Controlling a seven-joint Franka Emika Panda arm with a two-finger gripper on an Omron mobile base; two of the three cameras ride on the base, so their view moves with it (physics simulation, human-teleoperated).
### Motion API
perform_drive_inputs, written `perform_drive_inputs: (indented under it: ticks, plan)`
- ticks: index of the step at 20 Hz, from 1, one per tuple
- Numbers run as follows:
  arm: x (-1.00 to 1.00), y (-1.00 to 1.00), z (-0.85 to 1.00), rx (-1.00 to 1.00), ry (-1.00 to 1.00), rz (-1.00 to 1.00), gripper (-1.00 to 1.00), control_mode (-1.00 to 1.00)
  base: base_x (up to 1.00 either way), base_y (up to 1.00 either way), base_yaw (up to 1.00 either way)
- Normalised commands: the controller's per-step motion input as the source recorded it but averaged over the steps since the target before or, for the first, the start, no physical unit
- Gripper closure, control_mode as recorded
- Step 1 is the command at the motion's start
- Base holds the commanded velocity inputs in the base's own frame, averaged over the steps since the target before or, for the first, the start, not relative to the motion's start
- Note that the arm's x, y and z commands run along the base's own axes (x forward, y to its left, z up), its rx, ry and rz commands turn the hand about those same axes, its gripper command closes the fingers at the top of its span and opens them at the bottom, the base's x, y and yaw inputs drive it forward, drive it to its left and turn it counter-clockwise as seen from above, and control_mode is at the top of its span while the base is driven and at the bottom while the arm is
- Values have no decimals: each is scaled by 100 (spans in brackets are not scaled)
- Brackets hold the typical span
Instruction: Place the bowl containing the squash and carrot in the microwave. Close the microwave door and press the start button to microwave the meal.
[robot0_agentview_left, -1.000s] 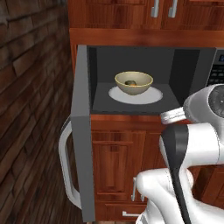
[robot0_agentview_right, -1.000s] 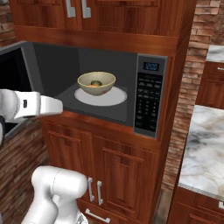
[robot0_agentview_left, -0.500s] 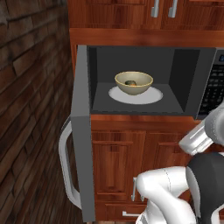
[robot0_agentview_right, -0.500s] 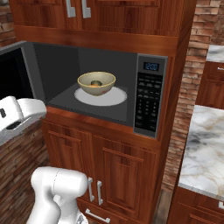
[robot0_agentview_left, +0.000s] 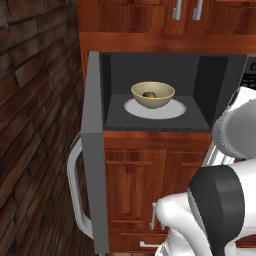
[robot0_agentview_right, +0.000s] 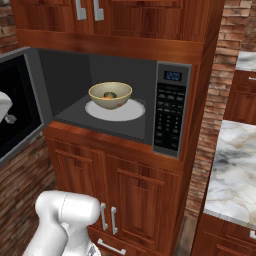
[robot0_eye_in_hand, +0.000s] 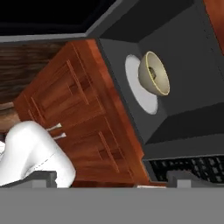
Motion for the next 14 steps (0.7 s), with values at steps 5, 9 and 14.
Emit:
perform_drive_inputs:
  ticks: [5,9,14]
  plan:
    - [-58,54,-1,-27,1,11,-100,-100,0,0,0]
    - [-71,44,-13,-22,-1,11,-100,-100,0,0,0]
    - [-39,63,0,-23,0,7,-100,-100,0,0,0]
